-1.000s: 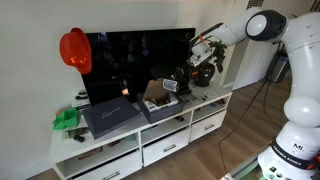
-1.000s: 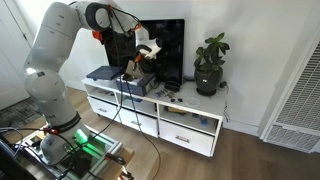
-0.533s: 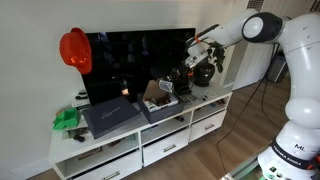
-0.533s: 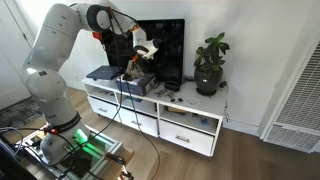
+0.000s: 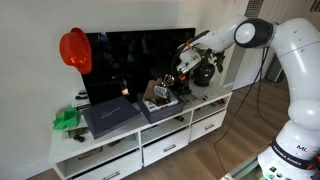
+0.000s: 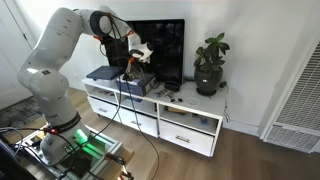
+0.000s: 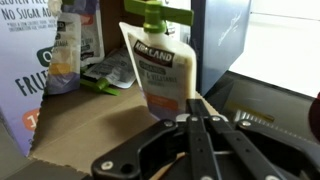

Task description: Pick up the iv drip bag near the sunglasses pouch and place it in the iv drip storage box in front of the television

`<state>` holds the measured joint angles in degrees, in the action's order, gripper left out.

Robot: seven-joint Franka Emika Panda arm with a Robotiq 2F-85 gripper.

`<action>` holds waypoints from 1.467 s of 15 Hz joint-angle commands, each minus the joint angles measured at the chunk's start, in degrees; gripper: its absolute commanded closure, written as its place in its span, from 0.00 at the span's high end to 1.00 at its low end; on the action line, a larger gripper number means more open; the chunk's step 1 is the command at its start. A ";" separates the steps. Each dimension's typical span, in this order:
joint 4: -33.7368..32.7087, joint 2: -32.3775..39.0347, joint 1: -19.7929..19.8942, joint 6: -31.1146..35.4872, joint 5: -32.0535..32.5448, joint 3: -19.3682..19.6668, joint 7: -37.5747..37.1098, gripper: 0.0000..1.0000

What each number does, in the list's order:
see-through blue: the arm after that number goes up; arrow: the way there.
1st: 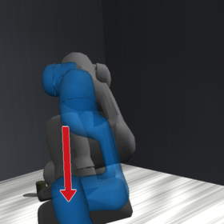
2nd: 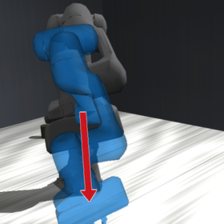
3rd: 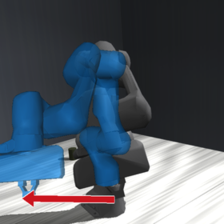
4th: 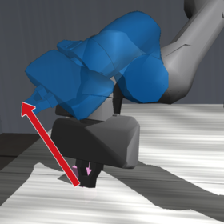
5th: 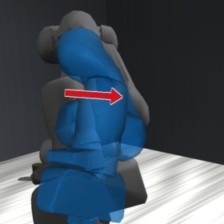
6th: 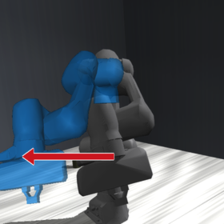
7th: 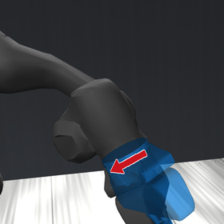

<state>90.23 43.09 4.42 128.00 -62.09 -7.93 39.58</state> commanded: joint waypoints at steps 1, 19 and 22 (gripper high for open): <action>-3.01 3.33 -3.14 5.16 0.63 0.93 -5.77 0.00; -0.61 0.44 -1.80 7.79 16.35 -2.02 -15.01 0.74; 4.36 -5.08 -2.29 1.50 23.59 -1.05 -14.95 0.96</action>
<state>87.08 45.14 1.79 134.06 -44.07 -8.87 23.88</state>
